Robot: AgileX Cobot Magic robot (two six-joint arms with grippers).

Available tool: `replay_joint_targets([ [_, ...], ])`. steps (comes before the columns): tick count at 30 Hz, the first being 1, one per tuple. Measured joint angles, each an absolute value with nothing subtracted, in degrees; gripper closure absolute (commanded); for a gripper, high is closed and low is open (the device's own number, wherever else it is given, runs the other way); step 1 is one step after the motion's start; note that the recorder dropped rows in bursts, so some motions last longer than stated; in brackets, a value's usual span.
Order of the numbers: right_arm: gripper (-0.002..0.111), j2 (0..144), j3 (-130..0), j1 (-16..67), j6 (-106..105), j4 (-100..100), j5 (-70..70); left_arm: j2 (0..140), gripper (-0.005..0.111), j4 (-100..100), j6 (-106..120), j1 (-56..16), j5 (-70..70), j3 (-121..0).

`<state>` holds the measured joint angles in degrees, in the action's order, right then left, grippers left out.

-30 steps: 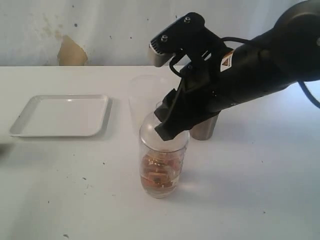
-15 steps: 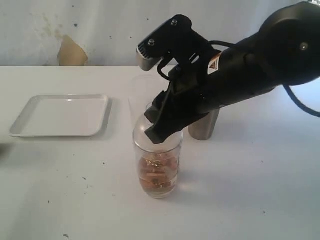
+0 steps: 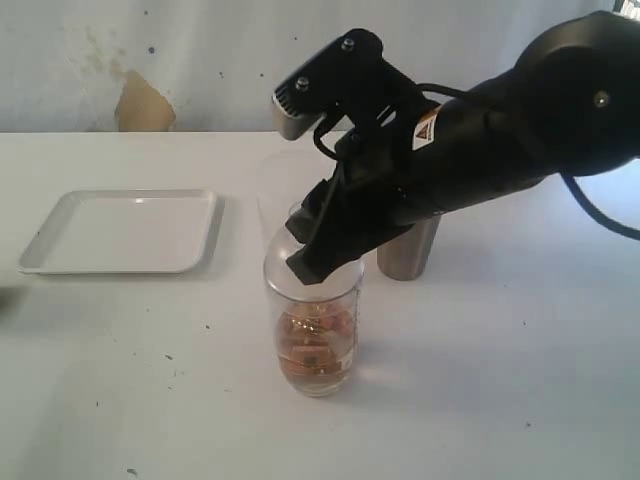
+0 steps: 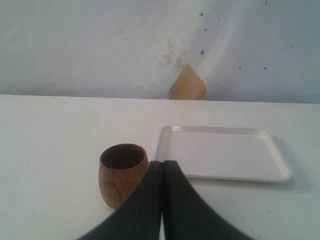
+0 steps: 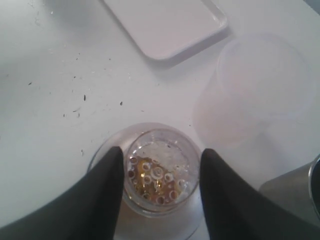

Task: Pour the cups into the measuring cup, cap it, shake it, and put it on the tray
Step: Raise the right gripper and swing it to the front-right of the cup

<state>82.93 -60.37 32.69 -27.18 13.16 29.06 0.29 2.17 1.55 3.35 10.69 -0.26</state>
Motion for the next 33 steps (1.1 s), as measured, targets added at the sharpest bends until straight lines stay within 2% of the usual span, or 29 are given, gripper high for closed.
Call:
replay_joint_targets([
  [6, 0.107, 80.8, -59.4, 32.7, -27.1, 13.1, 29.5, 0.3, 0.106, 2.2, 1.5, 3.3, 10.7, -0.3],
  [9, 0.096, 80.5, -59.4, 32.7, -27.1, 13.0, 29.5, 0.3, 0.106, 2.2, 1.5, 3.3, 10.7, -0.3],
  [12, 0.072, 80.4, -59.4, 32.7, -27.1, 13.0, 29.6, 0.3, 0.106, 2.2, 1.5, 3.3, 10.7, -0.3],
  [16, 0.03, 80.4, -59.0, 32.7, -27.1, 12.8, 30.8, 0.3, 0.106, 2.2, 1.5, 3.3, 10.7, -0.3],
  [17, 0.026, 81.0, -58.1, 32.7, -27.1, 12.4, 32.9, 0.3, 0.106, 2.2, 1.5, 3.3, 10.7, -0.3],
  [22, 0.025, 79.6, -57.9, 32.7, -27.0, 12.0, 32.2, 0.3, 0.106, 2.2, 1.5, 3.3, 10.7, -0.3],
  [27, 0.025, 72.3, -57.3, 32.7, -25.1, 12.5, 30.5, 0.3, 0.106, 2.2, 1.5, 3.3, 10.7, -0.3],
  [31, 0.024, 65.0, -48.4, 32.7, -22.6, 15.3, 16.8, 0.3, 0.106, 2.2, 1.5, 3.3, 10.7, -0.3],
  [33, 0.017, 64.6, -46.0, 32.7, -22.2, 15.5, 13.1, 0.3, 0.106, 2.2, 1.5, 3.3, 10.7, -0.3],
])
